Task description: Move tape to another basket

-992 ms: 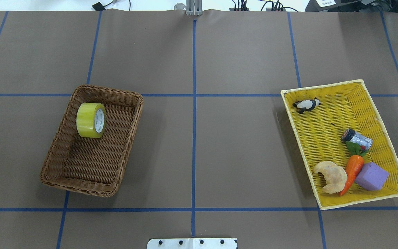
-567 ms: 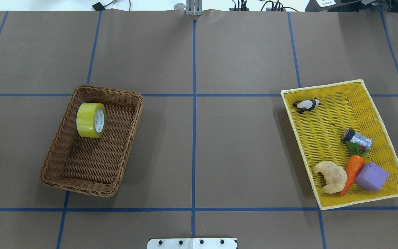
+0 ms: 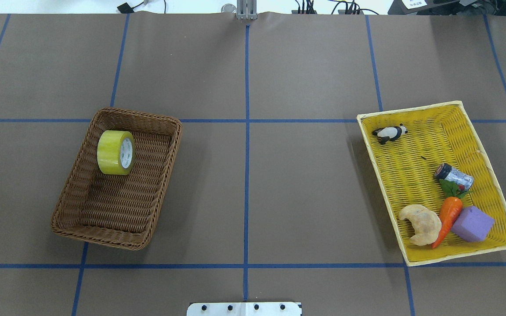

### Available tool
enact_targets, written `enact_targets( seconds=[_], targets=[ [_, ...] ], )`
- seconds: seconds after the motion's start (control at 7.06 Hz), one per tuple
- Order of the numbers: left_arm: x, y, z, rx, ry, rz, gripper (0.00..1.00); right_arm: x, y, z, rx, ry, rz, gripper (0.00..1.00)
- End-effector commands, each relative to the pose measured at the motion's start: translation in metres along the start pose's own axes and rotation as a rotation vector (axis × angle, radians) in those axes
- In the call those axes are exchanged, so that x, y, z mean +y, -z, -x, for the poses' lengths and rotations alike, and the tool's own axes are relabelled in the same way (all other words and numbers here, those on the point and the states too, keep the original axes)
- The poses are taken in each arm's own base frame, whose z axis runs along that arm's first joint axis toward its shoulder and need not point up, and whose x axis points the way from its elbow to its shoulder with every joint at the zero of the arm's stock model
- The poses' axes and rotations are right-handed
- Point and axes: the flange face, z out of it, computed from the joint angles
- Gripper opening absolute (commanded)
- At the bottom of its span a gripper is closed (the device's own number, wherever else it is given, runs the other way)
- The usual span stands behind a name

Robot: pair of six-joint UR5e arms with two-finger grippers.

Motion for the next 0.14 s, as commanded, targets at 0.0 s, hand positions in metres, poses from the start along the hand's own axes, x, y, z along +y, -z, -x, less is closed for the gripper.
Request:
enact_targets(
  seconds=[0.0],
  targets=[
    [-0.0002, -0.0003, -0.0007, 0.000, -0.002, 0.001, 0.99, -0.0001, 0.0003, 0.0002, 0.000, 0.000, -0.001, 1.00]
  ],
)
